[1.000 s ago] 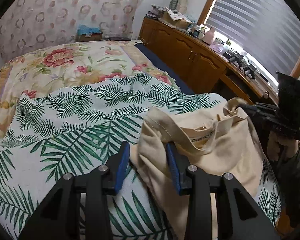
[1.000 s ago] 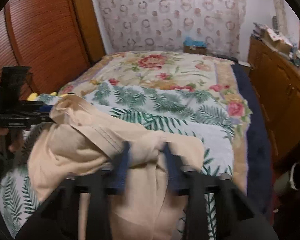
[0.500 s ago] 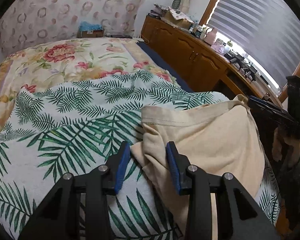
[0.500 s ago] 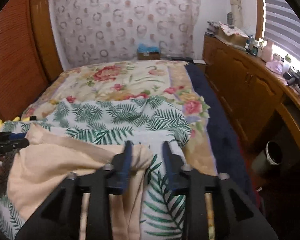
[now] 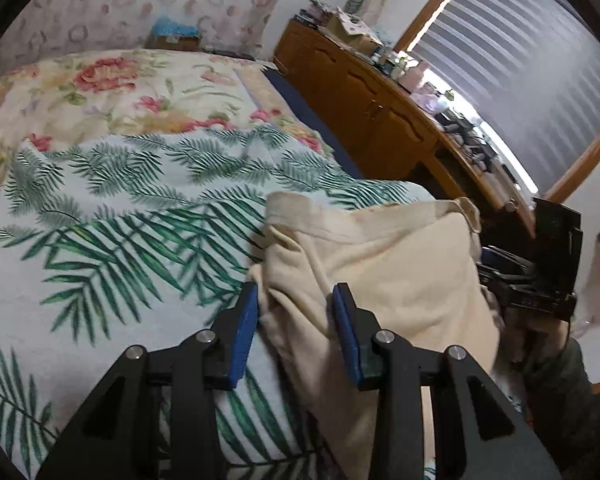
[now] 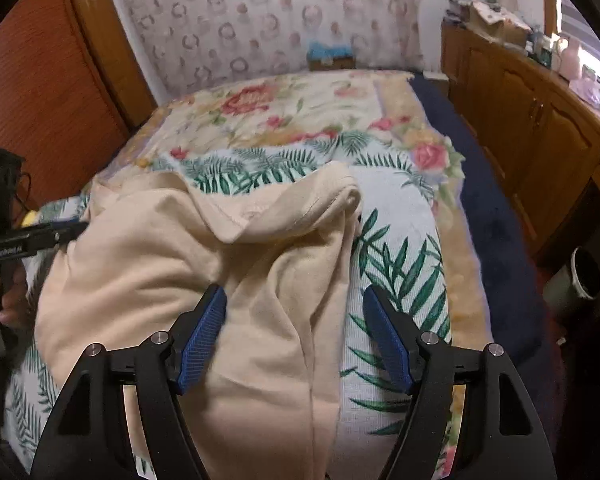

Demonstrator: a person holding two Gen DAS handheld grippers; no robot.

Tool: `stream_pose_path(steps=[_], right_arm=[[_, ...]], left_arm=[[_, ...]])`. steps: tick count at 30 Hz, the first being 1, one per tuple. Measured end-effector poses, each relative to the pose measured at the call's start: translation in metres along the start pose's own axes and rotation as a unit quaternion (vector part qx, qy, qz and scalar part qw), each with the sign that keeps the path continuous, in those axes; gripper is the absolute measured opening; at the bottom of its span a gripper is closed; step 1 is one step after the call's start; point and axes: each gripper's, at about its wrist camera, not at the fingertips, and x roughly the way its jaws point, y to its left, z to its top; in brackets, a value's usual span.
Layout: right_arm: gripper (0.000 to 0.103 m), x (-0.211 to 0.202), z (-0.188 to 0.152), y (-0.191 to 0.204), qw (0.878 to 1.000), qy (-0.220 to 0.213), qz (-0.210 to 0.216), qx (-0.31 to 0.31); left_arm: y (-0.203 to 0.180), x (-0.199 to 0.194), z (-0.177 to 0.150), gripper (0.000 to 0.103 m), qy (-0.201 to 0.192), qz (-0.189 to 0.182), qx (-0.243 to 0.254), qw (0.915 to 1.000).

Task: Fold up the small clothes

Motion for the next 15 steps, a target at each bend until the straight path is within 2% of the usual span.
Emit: stream_pose_path(steps=[2, 3, 5, 6, 7, 10, 15], right_arm=[[0.066, 0.001, 0.0, 0.005, 1.0, 0.001, 0.023, -0.002], [0.057, 0.002, 0.0, 0.007, 0.999, 0.002, 0.038, -0.007], [0.049, 0.004, 0.002, 0.012, 0.998, 0.005, 0.055, -0.02], [0.031, 0.006, 0.003, 0.013, 0.997, 0.009, 0.072, -0.019], [0.018, 0.005, 0.003, 0.013, 0.996, 0.011, 0.089, -0.013], [0.01, -0.004, 0.005, 0.025, 0.996, -0.009, 0.081, -0.038], [0.009, -0.045, 0.023, 0.063, 0.989, -0.081, 0.096, -0.081]], left_arm=[[-0.002, 0.0, 0.0, 0.012, 0.0, -0.012, 0.007, 0.9999], [-0.002, -0.001, 0.0, 0.01, 0.0, -0.014, 0.004, 0.9999], [-0.005, -0.011, 0.0, 0.007, -0.013, -0.031, 0.004, 0.9994], [-0.007, -0.016, 0.001, 0.007, -0.021, -0.036, 0.007, 0.9991], [-0.011, -0.024, 0.001, 0.006, -0.03, -0.041, 0.01, 0.9987], [-0.022, -0.057, -0.002, 0.006, -0.07, -0.032, 0.023, 0.9968], [-0.021, -0.119, -0.015, 0.006, -0.135, -0.015, 0.024, 0.9904]])
